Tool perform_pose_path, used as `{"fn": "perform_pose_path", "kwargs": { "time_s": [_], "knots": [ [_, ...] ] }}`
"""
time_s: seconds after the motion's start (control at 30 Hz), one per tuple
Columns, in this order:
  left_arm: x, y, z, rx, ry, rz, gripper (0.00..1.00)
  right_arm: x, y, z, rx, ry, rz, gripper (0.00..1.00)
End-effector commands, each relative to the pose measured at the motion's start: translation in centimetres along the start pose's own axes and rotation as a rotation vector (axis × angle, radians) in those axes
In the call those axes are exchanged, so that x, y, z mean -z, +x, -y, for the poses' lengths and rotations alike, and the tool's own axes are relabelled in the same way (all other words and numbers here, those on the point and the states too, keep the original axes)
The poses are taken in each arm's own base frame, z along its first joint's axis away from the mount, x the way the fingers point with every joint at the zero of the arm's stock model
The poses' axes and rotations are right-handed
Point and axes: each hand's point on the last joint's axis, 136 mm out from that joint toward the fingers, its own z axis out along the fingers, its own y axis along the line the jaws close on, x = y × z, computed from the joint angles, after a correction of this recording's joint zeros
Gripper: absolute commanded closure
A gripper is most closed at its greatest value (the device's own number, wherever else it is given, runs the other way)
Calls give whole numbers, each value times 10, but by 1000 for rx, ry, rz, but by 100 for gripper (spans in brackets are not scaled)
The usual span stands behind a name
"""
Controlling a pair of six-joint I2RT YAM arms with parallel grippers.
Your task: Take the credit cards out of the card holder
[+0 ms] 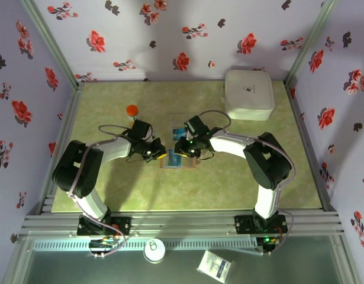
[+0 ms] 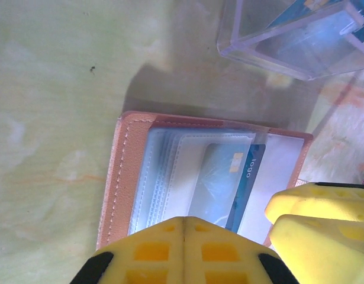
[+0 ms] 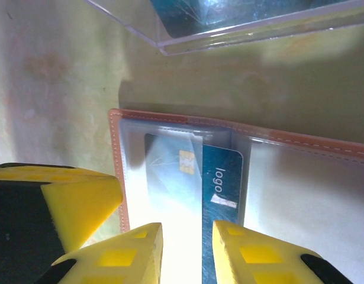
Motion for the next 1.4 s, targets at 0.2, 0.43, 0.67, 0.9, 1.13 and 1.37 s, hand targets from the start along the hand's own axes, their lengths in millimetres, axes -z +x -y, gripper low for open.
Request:
{"fn": "perform_pose_path", "kwargs": {
  "time_s": [0.2,0.43,0.67,0.9,1.13,1.37],
  "knots": [
    [-6,6,13,-52,5,-33,100,3,0,6,-30,-16,16,71],
    [-13,10,5,-49,-22,-57,100,-2,2,17,-55,-2,0,71],
    [-15,13,-7,-47,-67,-67,100,-8,4,20,-64,-9,-12,71],
    [-14,15,-11,-42,-82,-67,100,-14,7,22,-73,-18,-30,71],
    [-14,15,-12,-38,-87,-68,100,-14,9,15,-75,-62,-38,73],
    [-13,16,-13,-36,-96,-67,100,-2,6,14,-49,-56,3,73]
  ]
}}
